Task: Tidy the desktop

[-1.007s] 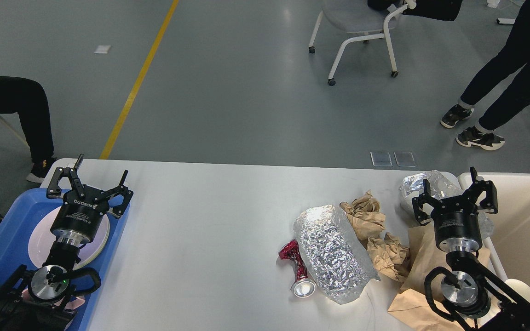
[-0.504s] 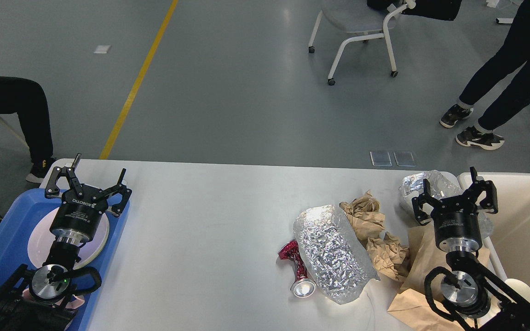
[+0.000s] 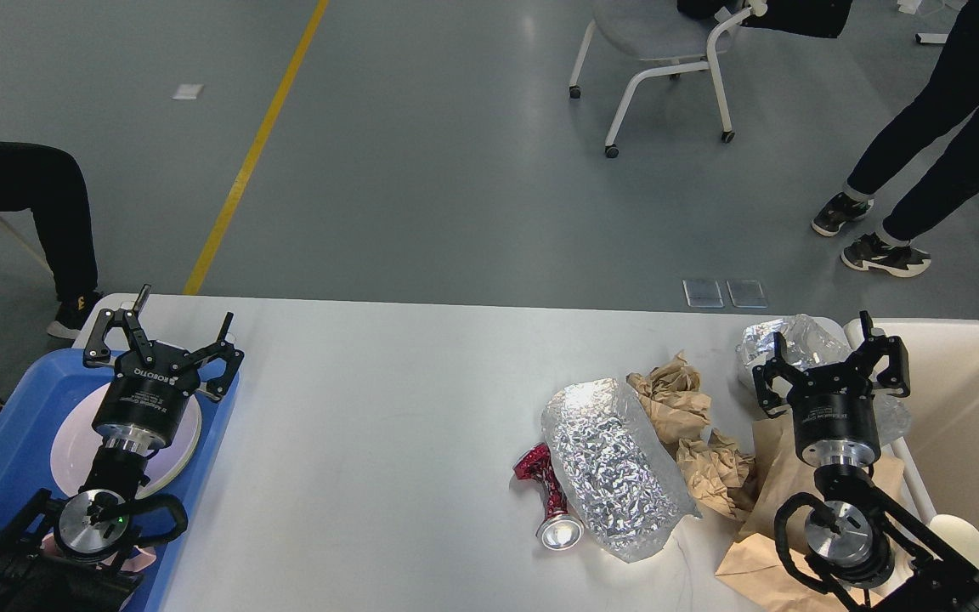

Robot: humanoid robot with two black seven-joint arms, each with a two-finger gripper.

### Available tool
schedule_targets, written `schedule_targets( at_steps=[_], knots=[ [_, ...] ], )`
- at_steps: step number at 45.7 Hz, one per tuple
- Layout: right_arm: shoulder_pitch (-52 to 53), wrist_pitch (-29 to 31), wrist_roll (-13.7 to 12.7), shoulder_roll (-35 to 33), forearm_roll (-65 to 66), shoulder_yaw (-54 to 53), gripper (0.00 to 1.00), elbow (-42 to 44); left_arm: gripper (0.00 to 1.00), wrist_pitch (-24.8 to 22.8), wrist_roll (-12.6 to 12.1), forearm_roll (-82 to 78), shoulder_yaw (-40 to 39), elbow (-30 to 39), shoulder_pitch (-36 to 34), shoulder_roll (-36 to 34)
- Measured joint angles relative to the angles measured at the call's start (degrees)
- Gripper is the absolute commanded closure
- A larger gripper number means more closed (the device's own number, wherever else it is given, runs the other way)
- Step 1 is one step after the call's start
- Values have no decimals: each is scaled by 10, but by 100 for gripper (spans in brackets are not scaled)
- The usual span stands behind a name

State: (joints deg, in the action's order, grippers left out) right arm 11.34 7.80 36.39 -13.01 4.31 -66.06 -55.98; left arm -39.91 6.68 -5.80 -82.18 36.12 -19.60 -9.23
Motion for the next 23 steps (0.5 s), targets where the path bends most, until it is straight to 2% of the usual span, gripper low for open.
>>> schedule_targets(
  at_steps=[14,23],
  knots=[
    [3,1,-2,0,-2,-4,0,-1,4,0,0,0,0,0,0,0],
    [11,-1,-13,-44,-36,-51,0,5,4,0,0,0,0,0,0,0]
  ],
)
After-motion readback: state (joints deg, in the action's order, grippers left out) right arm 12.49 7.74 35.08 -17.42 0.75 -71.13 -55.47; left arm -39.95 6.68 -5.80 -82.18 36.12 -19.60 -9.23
